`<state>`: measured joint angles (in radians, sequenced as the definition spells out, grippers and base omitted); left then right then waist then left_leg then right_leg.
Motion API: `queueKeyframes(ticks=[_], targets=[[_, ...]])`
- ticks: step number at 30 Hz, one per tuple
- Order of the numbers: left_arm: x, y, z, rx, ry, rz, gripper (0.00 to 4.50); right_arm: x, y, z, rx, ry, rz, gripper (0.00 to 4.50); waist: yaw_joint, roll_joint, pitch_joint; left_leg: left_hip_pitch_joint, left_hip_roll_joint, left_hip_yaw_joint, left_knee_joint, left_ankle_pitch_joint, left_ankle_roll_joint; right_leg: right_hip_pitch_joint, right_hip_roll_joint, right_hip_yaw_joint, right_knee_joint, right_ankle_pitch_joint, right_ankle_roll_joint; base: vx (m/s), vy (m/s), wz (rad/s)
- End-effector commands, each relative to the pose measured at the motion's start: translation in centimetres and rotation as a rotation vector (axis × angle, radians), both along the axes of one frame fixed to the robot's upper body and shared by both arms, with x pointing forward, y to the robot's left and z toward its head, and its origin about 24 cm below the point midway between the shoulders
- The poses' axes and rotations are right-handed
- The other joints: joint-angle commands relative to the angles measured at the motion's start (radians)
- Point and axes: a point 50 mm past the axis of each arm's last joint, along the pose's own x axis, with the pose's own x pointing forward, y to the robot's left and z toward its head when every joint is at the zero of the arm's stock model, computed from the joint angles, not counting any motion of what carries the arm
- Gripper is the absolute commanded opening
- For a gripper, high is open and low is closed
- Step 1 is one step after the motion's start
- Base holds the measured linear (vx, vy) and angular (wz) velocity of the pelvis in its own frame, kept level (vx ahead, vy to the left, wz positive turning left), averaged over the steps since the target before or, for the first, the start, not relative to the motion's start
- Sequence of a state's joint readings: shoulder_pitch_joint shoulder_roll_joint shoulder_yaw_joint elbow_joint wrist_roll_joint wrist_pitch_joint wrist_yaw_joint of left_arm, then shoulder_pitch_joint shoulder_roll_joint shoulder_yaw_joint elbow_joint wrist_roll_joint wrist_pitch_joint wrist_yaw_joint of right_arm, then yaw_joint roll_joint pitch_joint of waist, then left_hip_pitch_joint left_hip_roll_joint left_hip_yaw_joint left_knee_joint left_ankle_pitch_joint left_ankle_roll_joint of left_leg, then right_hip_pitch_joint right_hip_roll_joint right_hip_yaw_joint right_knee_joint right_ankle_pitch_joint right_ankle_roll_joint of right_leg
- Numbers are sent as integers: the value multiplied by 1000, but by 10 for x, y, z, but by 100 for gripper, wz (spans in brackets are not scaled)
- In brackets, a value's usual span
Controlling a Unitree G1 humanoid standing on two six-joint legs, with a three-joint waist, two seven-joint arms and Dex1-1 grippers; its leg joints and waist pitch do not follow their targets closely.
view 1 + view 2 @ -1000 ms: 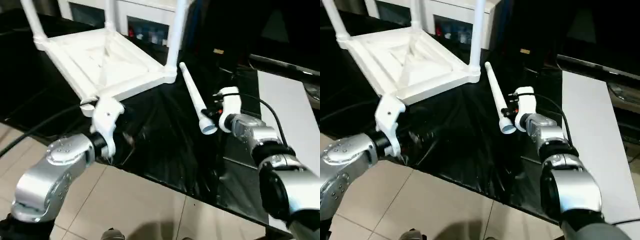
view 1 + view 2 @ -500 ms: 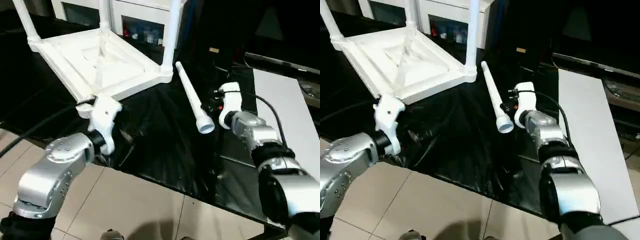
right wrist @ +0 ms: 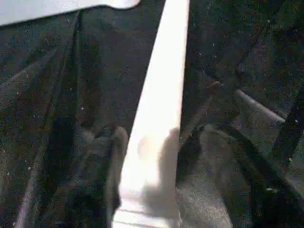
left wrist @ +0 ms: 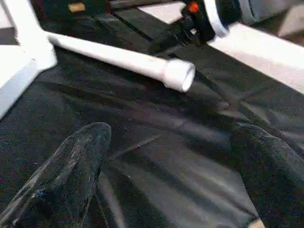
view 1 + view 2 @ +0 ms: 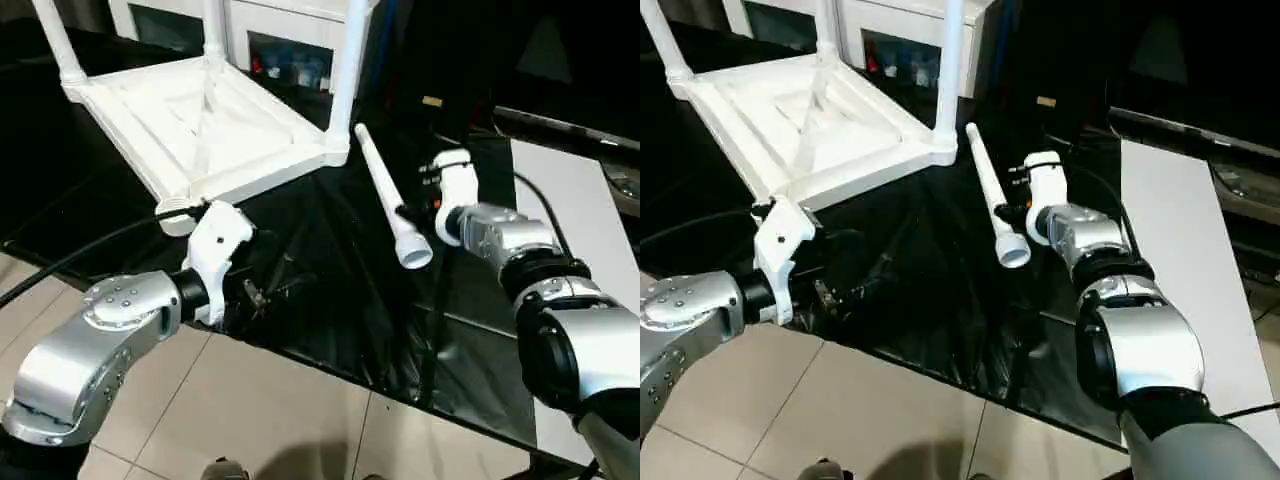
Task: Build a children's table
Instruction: Pick table leg
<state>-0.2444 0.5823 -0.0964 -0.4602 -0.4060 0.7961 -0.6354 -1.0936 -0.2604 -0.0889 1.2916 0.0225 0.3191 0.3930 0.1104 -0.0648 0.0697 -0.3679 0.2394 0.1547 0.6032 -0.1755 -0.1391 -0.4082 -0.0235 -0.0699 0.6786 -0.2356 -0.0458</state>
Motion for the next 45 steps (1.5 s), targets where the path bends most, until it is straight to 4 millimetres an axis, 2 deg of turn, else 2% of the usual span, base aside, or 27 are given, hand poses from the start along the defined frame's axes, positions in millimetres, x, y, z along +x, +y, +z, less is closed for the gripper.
queueKeyframes(ticks=[1,2,5,7,8,10,11,17,23,25,27,30,31,34,35,37,45], targets=[[-5,-5,2,20,12,-60,450,2,-2,6,-31,-1,-19,314,-1,15,-69,-1,-11,15,-57,-139,-42,63,-86,59,-86,-75,-140,0,0,0],[-7,-4,2,26,16,-70,450,2,-1,5,-34,1,-23,342,-1,17,-68,0,-11,15,-58,-144,-44,62,-87,58,-89,-87,-136,0,0,0],[-9,-4,4,25,18,-70,450,3,0,5,-30,2,-33,353,-1,17,-70,-1,-11,15,-57,-129,-47,63,-86,59,-83,-49,-143,0,0,0],[-12,-3,5,28,25,-72,450,2,3,3,-21,9,-35,383,0,19,-71,0,-11,15,-56,-128,-49,63,-86,59,-82,-38,-145,0,0,0],[-15,-1,5,34,40,-80,450,2,4,0,-36,12,-47,391,0,15,-71,-1,-11,15,-56,-128,-48,64,-86,58,-82,-37,-146,0,0,0],[-18,-1,6,42,48,-87,450,1,5,-1,-43,18,-49,400,2,17,-70,0,-11,15,-57,-130,-51,62,-85,58,-81,-32,-147,0,0,0],[-21,0,6,47,55,-90,450,1,6,-3,-43,23,-50,400,3,14,-70,-1,-12,15,-57,-133,-50,63,-85,58,-82,-39,-144,0,0,0],[-33,2,7,54,83,-94,450,0,8,-7,-61,28,-70,400,5,13,-67,-1,-11,15,-58,-148,-55,61,-88,58,-85,-88,-132,0,0,0],[-45,0,6,67,128,-131,450,-5,10,-16,-93,76,-57,400,6,10,-67,-2,-13,15,-58,-138,-55,61,-85,58,-84,-88,-120,0,0,0],[-46,0,7,69,125,-132,450,-6,11,-18,-99,90,-45,400,6,8,-66,-3,-13,15,-59,-137,-55,61,-86,58,-85,-88,-118,0,0,0],[-46,0,9,72,117,-125,450,-8,11,-21,-112,115,-23,400,3,-2,-66,-3,-12,17,-58,-131,-53,61,-85,58,-86,-92,-112,0,0,0],[-46,0,10,74,111,-120,450,-9,10,-23,-126,128,-13,400,5,1,-67,-3,-13,16,-58,-126,-54,61,-86,58,-85,-96,-105,0,0,0],[-46,0,10,74,109,-117,450,-10,10,-24,-130,136,-10,400,4,-3,-66,-4,-13,16,-58,-121,-55,62,-85,58,-85,-91,-104,0,0,0],[-48,-1,10,72,110,-110,450,-13,7,-29,-125,157,-11,400,5,-1,-68,-2,-11,15,-58,-117,-57,61,-86,58,-81,-72,-107,0,0,0],[-49,-1,9,72,112,-108,450,-13,7,-31,-117,163,-14,400,4,-6,-68,-3,-12,16,-58,-113,-56,62,-85,58,-82,-66,-107,0,0,0],[-50,-1,9,72,116,-104,450,-15,8,-33,-97,175,-15,400,5,-7,-68,-3,-12,16,-58,-112,-56,62,-85,57,-81,-65,-109,0,0,0],[-49,-1,10,75,121,-98,450,-22,8,-45,-44,228,-16,400,8,-8,-68,0,-11,16,-58,-115,-58,61,-87,57,-83,-74,-107,0,0,0]])
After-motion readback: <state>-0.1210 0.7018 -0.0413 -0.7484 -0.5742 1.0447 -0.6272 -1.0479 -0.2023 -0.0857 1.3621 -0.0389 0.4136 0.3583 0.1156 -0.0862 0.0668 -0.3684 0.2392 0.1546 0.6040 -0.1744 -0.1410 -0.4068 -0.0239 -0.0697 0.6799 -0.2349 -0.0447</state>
